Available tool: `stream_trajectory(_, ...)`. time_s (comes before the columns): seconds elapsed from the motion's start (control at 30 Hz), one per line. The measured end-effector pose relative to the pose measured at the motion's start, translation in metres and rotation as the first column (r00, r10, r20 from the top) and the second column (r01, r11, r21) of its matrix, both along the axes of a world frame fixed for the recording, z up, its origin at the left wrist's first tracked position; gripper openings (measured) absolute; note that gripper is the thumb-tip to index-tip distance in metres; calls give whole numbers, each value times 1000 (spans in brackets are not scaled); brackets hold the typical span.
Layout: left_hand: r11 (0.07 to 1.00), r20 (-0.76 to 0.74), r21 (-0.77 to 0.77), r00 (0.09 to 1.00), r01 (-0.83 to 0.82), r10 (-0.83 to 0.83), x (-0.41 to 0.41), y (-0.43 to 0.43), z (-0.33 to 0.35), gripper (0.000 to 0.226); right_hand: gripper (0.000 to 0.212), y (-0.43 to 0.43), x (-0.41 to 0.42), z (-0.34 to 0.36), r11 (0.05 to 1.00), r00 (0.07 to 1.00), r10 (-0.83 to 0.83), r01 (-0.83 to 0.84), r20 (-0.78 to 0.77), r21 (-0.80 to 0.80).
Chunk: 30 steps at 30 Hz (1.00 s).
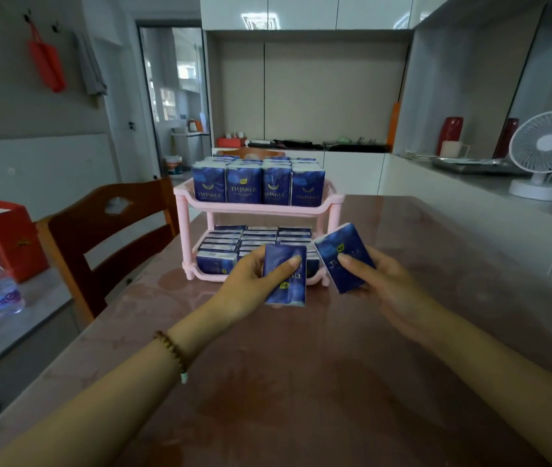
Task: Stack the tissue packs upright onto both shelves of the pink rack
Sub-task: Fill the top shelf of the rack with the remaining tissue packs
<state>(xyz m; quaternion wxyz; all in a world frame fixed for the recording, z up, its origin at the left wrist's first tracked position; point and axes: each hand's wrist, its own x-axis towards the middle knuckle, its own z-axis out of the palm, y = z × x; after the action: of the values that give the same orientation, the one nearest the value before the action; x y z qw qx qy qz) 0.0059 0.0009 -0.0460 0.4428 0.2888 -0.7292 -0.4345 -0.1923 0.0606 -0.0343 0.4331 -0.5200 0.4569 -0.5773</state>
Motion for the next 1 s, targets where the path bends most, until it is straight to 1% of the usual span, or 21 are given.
stream_trajectory(0.1, 999, 7, -29, 1000, 17, -17, 1, -8, 34, 43, 44, -10, -5, 29, 998, 999, 33, -33, 6, -60)
stream_trajectory(0.17, 999, 27, -37, 1000, 9, -8, 3, -14, 57, 45, 48, -18, -8, 48, 994, 1000, 30, -31, -5, -106)
stream_trajectory(0.23, 999, 8, -51, 1000, -17, 17, 4, -19, 79, 42, 42, -24, -8, 65, 987, 998, 2, -13, -68, -161)
stream_trajectory(0.3, 995, -62, -64, 996, -73, 69, 6, -24, 98, 43, 38, -31, -8, 80, 979, 992, -46, 21, -118, -203)
stream_trajectory(0.37, 988, -176, -51, 975, -146, 135, 7, -31, 113, 42, 39, -39, -7, 90, 980, 993, -69, 49, -99, -193)
stream_trajectory(0.43, 973, -289, -45, 935, -228, 206, 8, -38, 122, 40, 40, -47, -4, 94, 989, 999, -19, 12, -48, -146)
stream_trajectory(0.5, 964, -357, -33, 904, -263, 234, 6, -44, 126, 42, 41, -52, 3, 95, 991, 997, 83, -82, 7, -107)
stream_trajectory(0.57, 971, -365, -1, 905, -237, 220, 1, -47, 125, 44, 45, -56, 12, 93, 982, 984, 171, -166, 52, -95)
stream_trajectory(0.6, 979, -367, 34, 909, -202, 200, -3, -48, 122, 44, 47, -58, 17, 93, 978, 980, 189, -183, 59, -103)
stream_trajectory(0.67, 991, -387, 104, 915, -79, 114, -7, -49, 118, 39, 44, -63, 23, 93, 978, 981, 173, -161, 87, -134)
stream_trajectory(0.73, 995, -341, 100, 940, 11, 23, -5, -52, 115, 32, 39, -70, 24, 95, 981, 983, 135, -115, 127, -160)
stream_trajectory(0.8, 999, -205, 38, 979, 16, -8, 2, -56, 115, 31, 37, -76, 19, 99, 981, 987, 115, -95, 113, -170)
stream_trajectory(0.9, 993, 62, -116, 998, -3, 10, 12, -66, 122, 44, 44, -82, 10, 107, 980, 995, 97, -95, 2, -177)
stream_trajectory(0.93, 986, 111, -165, 994, -3, 22, 14, -70, 126, 47, 41, -84, 6, 111, 979, 997, 73, -79, -35, -187)
stream_trajectory(1.0, 968, 132, -251, 990, -16, 51, 18, -76, 136, 44, 27, -86, -2, 117, 974, 995, -7, -16, -99, -228)
